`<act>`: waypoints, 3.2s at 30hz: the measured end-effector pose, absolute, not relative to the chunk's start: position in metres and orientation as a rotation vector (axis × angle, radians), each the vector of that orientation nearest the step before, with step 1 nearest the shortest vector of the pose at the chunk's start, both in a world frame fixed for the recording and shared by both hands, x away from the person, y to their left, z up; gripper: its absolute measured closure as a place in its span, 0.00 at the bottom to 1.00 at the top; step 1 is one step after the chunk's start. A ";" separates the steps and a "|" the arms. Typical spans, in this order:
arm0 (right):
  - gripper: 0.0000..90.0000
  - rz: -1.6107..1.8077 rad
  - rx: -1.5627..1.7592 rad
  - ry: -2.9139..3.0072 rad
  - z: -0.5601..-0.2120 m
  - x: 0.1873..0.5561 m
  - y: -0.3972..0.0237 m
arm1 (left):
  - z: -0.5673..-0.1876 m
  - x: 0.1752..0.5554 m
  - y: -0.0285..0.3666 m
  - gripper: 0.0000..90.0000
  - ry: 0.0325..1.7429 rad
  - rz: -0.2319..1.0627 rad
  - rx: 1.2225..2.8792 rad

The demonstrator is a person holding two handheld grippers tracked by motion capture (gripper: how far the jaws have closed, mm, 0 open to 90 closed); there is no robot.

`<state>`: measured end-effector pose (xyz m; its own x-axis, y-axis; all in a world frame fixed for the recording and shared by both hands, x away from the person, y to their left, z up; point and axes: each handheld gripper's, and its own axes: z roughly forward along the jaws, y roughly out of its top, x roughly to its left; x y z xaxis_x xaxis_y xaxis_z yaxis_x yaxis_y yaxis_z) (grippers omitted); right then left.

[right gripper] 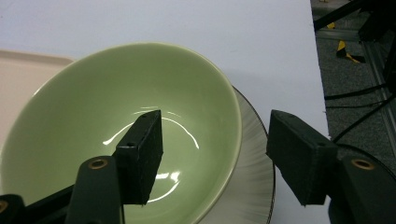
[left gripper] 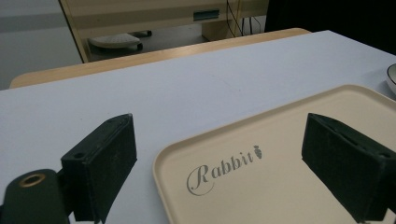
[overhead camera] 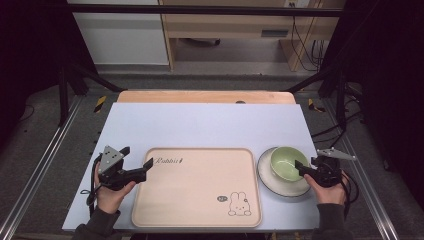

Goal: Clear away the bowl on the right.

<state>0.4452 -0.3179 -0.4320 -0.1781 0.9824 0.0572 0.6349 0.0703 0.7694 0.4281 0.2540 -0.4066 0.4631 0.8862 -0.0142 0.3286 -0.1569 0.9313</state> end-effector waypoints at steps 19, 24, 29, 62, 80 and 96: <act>0.58 0.879 1.676 1.916 -0.440 0.452 -0.319 | -0.407 0.427 0.251 0.11 1.036 0.701 1.724; 0.62 0.868 1.700 1.927 -0.442 0.455 -0.319 | -0.406 0.426 0.250 0.11 1.029 0.702 1.728; 0.67 0.864 1.754 1.936 -0.443 0.457 -0.319 | -0.405 0.426 0.250 0.11 1.028 0.703 1.730; 0.86 0.844 1.905 1.936 -0.446 0.467 -0.318 | -0.406 0.427 0.250 0.11 1.032 0.701 1.735; 0.92 0.839 1.934 1.922 -0.445 0.471 -0.319 | -0.406 0.427 0.250 0.12 1.032 0.702 1.736; 0.93 0.855 1.929 1.898 -0.441 0.468 -0.317 | -0.406 0.427 0.250 0.12 1.032 0.702 1.733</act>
<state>0.4684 -0.3169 -0.4408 -0.0516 0.9784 0.2000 0.7984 -0.0799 0.5968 0.4269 0.2503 -0.4056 0.4752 0.8799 0.0014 0.3244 -0.1767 0.9293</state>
